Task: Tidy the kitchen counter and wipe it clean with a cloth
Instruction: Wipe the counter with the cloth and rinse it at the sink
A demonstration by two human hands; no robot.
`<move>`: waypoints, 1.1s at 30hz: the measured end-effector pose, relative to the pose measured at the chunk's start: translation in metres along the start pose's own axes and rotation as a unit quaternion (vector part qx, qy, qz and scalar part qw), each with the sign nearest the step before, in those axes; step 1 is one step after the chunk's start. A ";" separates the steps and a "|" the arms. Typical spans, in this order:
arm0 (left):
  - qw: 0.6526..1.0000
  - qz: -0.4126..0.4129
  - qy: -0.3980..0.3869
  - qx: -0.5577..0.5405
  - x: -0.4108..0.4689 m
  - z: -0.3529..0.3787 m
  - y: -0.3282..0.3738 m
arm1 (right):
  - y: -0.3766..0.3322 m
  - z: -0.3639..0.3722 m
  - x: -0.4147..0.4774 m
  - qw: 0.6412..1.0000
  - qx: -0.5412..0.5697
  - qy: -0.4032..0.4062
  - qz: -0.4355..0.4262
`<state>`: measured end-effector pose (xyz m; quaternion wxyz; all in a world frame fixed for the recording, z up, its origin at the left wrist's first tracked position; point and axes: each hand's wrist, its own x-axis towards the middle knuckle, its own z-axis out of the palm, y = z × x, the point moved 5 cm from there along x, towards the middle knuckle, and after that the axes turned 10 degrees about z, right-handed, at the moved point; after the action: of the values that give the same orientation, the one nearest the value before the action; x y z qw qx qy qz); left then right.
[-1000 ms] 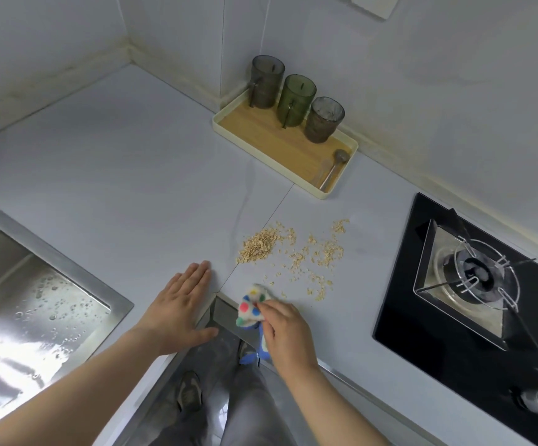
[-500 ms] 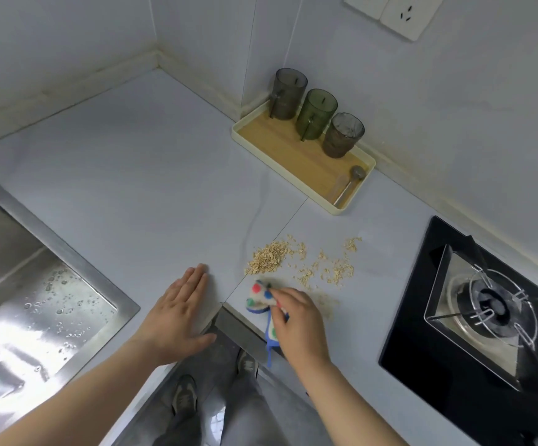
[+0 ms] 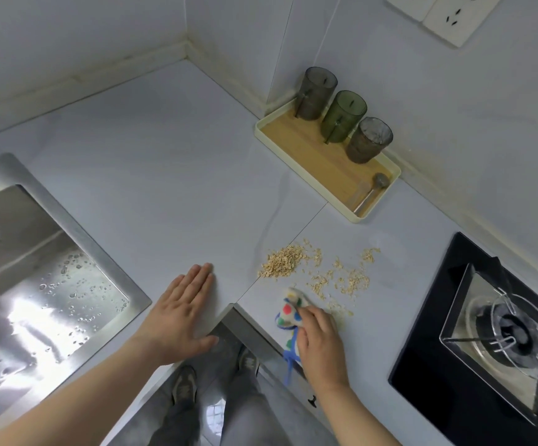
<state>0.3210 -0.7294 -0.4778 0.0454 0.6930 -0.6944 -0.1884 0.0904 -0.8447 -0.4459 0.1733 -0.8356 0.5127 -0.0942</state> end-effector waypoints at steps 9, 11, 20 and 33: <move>1.000 -0.010 0.001 0.004 0.000 0.003 0.001 | -0.077 -0.005 0.049 0.990 0.131 0.018 -0.050; 1.000 -0.013 0.004 0.000 0.000 0.002 0.000 | -0.100 0.011 0.067 0.990 0.135 0.010 -0.049; 1.000 -0.014 0.002 0.014 0.000 -0.004 0.003 | -0.092 0.044 0.087 0.998 0.051 -0.040 0.021; 0.990 -0.106 0.078 -0.053 0.028 -0.009 0.012 | -0.032 -0.037 0.058 0.989 0.133 -0.039 0.056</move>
<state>0.3110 -0.7593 -0.4714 0.1160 0.7721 -0.6002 -0.1736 0.1312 -0.8903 -0.4005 0.3074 -0.7781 0.5347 -0.1191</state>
